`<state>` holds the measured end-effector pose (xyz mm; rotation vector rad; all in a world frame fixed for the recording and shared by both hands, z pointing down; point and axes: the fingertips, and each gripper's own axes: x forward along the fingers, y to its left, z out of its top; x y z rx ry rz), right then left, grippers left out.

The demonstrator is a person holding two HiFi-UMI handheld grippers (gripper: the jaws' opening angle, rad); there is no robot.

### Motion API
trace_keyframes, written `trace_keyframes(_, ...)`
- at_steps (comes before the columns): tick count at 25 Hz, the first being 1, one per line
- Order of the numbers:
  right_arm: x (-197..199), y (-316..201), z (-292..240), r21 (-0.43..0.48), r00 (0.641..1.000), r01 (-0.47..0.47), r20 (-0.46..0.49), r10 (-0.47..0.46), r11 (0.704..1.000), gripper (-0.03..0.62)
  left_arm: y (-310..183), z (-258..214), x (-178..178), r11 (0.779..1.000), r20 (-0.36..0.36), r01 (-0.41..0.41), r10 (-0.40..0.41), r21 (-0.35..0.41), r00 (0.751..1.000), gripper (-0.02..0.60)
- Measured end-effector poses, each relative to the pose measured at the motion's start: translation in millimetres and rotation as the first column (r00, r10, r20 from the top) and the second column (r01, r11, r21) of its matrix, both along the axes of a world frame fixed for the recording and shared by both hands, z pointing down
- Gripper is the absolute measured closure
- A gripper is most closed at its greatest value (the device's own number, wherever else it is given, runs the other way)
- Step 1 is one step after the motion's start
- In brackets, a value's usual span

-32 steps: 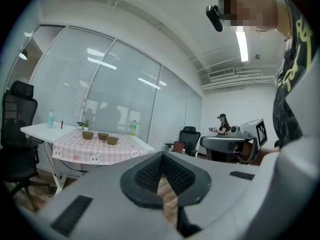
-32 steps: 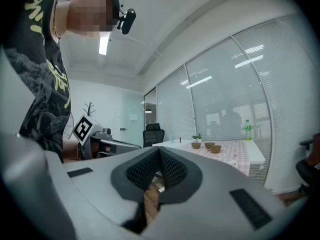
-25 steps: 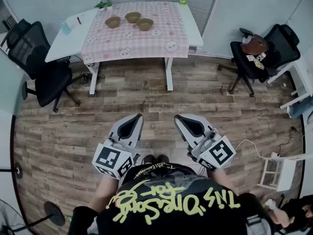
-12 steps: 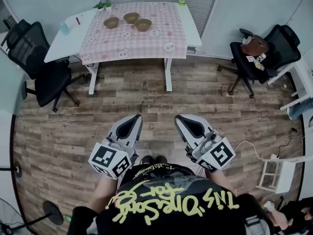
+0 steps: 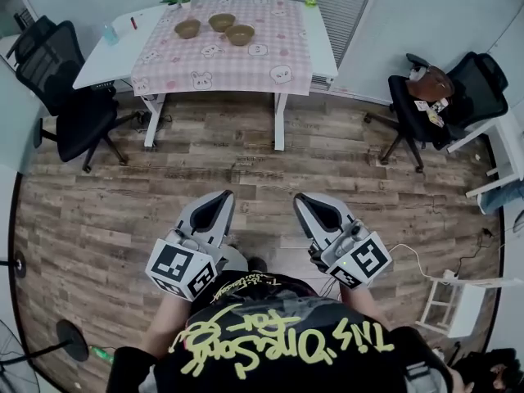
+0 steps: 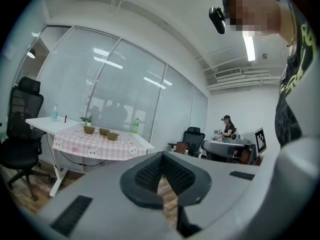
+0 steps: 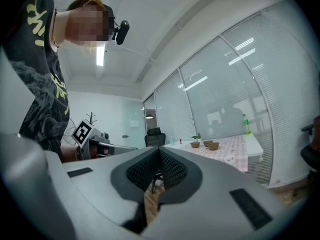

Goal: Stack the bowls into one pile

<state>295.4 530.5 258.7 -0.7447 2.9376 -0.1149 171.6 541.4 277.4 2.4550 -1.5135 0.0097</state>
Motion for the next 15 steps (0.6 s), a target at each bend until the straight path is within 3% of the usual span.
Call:
trace_keyframes(4,-6.8,0.3,-0.8,-0.001,0.999,0.042,0.011,-0.042,0.999,0.591,6.9,-0.2,-16.2,0.998,-0.109,0.05,-0.054,-0.042,0.993,0.586)
trace_keyframes(6,-14.8,-1.3,-3.5,0.005,0.998,0.06,0.022,-0.06,0.998,0.591,4.2,-2.7,-33.2,0.993,-0.114,0.111,-0.114,-0.034,0.987,0.586)
trace_keyframes(9,-27.3,-1.5,-6.6,0.021,0.996,0.087,0.022,-0.088,0.996,0.591,0.2,-6.8,-44.3,0.99,-0.047,0.14,-0.14,-0.002,0.989,0.586)
trace_keyframes(13,-30.5,-12.1,-1.4,0.009,0.997,0.077,0.005,-0.077,0.997,0.591,-10.6,-2.0,-31.8,0.997,0.102,0.069,-0.073,0.039,0.992,0.586)
trace_keyframes(15,-30.9,-22.2,-0.4,-0.004,0.998,0.064,0.005,-0.064,0.998,0.591,-19.6,-1.2,-23.8,0.998,0.144,0.025,-0.033,0.054,0.989,0.586)
